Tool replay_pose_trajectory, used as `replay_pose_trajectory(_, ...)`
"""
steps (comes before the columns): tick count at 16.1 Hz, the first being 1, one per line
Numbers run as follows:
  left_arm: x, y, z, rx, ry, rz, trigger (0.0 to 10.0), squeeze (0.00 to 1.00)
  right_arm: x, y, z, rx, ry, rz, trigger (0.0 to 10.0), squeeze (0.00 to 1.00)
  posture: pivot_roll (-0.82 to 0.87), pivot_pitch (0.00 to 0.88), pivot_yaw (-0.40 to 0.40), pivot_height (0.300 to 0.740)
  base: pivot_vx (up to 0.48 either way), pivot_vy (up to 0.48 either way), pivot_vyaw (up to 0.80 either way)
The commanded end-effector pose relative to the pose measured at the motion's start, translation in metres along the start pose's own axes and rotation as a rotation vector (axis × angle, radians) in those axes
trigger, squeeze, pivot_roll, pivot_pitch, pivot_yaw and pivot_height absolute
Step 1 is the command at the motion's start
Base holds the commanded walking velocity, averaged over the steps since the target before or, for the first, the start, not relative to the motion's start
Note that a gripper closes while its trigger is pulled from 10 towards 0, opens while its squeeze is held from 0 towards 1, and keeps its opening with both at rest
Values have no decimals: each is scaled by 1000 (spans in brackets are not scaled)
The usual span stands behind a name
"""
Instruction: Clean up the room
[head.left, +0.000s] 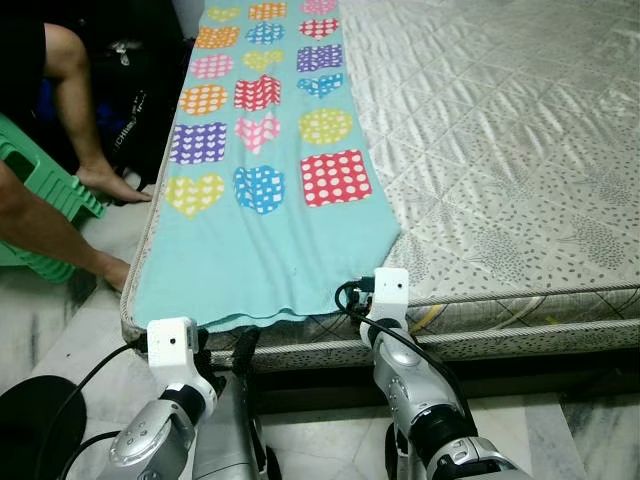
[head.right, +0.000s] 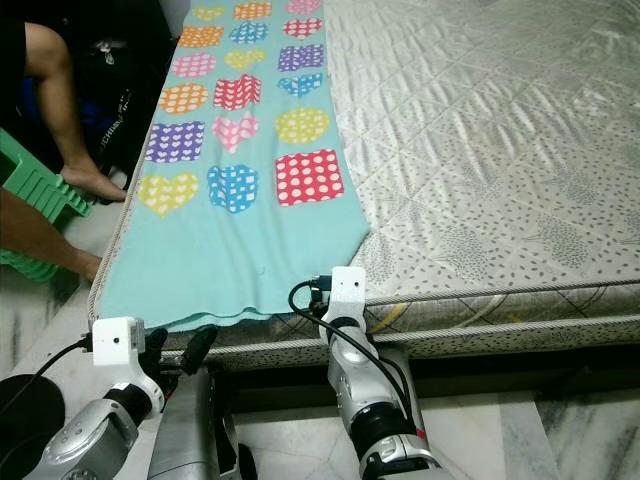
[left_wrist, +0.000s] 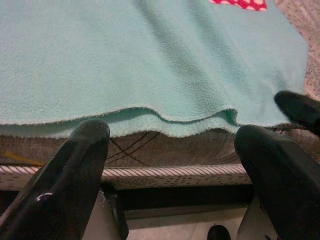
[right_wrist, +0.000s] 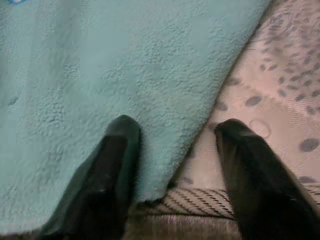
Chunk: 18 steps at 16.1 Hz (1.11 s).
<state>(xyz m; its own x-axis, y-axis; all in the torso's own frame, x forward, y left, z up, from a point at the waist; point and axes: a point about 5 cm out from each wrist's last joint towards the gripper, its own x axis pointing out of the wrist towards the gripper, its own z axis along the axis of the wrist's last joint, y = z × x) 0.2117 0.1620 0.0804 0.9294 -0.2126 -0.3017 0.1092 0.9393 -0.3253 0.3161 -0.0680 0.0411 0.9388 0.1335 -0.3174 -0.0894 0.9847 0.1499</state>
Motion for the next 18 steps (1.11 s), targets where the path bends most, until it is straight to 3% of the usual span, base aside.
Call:
replay_pose_trajectory(1, -1, 4, -4, 11, 23, 10, 10000, 0, -2, 31, -7, 72, 62, 78, 0, 0, 26, 128, 107, 500, 0, 0, 0)
replay_pose_trajectory(6, 1, 5, -3, 19, 18, 11, 10000, 0, -2, 31, -10, 95, 86, 77, 0, 0, 28, 128, 110, 500, 0, 0, 0)
replay_pose_trajectory(8, 2, 4, -2, 25, 13, 10, 10000, 0, -1, 28, -3, 80, 36, 73, 0, 0, 28, 126, 110, 500, 0, 0, 0)
replay_pose_trajectory(11, 3, 5, 0, 30, 2, 13, 10000, 0, -2, 34, 35, -85, -232, 104, 0, 0, 28, 125, 109, 500, 0, 0, 0)
replay_pose_trajectory(13, 4, 5, 0, 32, -2, 14, 10000, 0, -7, 41, 47, -168, -336, 155, 0, 0, 29, 124, 108, 500, 0, 0, 0)
replay_pose_trajectory(16, 5, 5, 1, 33, -5, 13, 10000, 0, -15, 48, 47, -303, -403, 248, 0, 0, 24, 125, 109, 500, 0, 0, 0)
replay_pose_trajectory(18, 6, 4, 1, 30, -4, 11, 10000, 0, -21, 47, 28, -489, -355, 347, 0, 0, 18, 125, 108, 500, 0, 0, 0)
